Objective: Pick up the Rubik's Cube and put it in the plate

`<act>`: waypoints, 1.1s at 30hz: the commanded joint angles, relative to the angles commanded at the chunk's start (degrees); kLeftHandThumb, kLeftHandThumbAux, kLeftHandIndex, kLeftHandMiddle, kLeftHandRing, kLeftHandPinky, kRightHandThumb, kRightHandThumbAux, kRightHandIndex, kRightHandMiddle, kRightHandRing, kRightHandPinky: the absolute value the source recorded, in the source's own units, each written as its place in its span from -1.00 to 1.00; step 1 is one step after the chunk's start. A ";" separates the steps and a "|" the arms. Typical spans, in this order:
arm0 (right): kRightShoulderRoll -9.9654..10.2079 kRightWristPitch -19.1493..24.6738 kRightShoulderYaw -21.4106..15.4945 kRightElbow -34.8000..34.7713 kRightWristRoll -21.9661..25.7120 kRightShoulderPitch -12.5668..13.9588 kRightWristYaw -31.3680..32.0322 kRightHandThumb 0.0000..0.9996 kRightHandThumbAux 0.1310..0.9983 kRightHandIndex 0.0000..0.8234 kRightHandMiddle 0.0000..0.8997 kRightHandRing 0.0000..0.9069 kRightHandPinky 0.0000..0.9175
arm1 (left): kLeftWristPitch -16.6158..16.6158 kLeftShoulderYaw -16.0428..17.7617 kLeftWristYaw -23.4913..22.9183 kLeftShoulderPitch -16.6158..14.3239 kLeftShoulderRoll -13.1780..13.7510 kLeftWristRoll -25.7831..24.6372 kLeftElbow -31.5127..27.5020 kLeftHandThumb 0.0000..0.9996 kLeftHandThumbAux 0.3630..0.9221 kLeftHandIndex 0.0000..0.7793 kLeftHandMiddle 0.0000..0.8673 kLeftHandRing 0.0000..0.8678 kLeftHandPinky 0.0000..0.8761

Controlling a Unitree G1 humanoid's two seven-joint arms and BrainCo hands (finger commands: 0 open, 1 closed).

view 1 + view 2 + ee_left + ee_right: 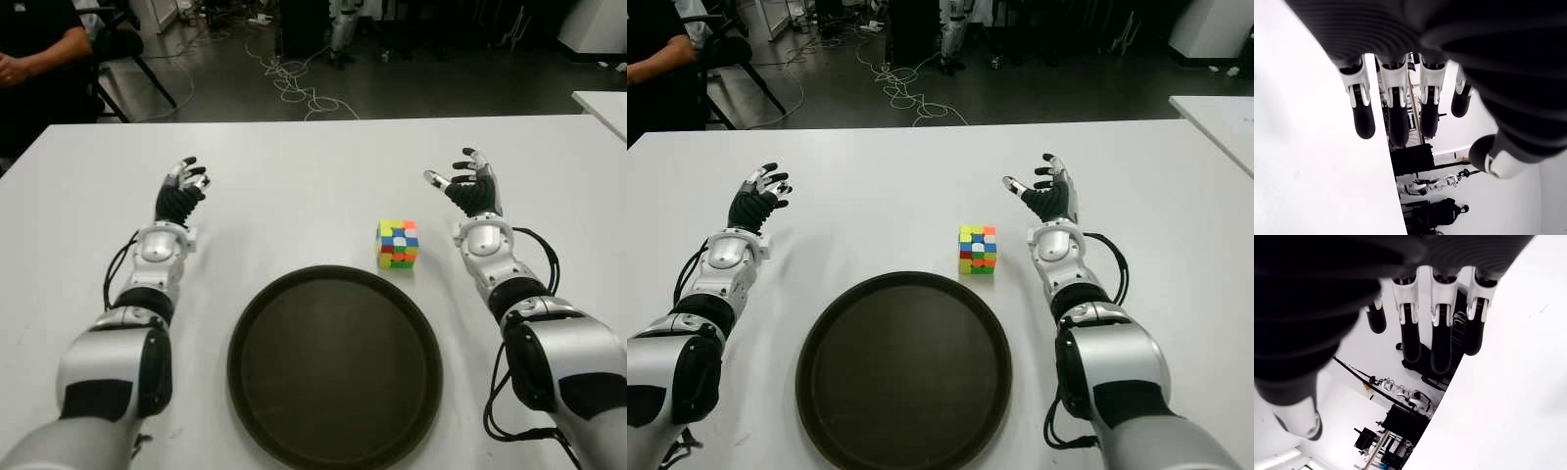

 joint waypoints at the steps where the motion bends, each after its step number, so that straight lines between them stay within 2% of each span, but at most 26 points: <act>1: 0.01 -0.01 0.08 -0.01 -0.06 0.00 -0.07 -0.66 0.14 -0.59 -0.37 -0.31 -0.37 | 0.04 -0.03 0.01 -0.01 0.01 0.03 0.01 -0.34 -0.31 -0.71 -0.55 -0.53 -0.49; 13: 0.06 0.16 0.81 -0.02 -0.39 -0.19 -0.36 -0.67 0.11 -0.59 -0.39 -0.33 -0.36 | -0.14 0.03 -0.39 -0.03 0.14 -0.04 -0.01 -0.39 -0.35 -0.70 -0.55 -0.56 -0.59; 22: 0.17 -0.31 0.99 -0.10 -0.42 -0.22 -0.21 -0.65 0.14 -0.59 -0.50 -0.43 -0.38 | -0.61 0.11 -1.75 0.06 0.41 -0.16 -0.05 -0.45 -0.34 -0.76 -0.60 -0.63 -0.68; 33: 0.15 -1.33 1.05 -0.09 -0.33 -0.28 1.33 -0.91 -0.06 -0.68 -0.68 -0.63 -0.57 | -0.13 1.00 -4.52 0.01 0.57 -1.08 -0.01 -0.61 -0.38 -0.83 -0.68 -0.71 -0.75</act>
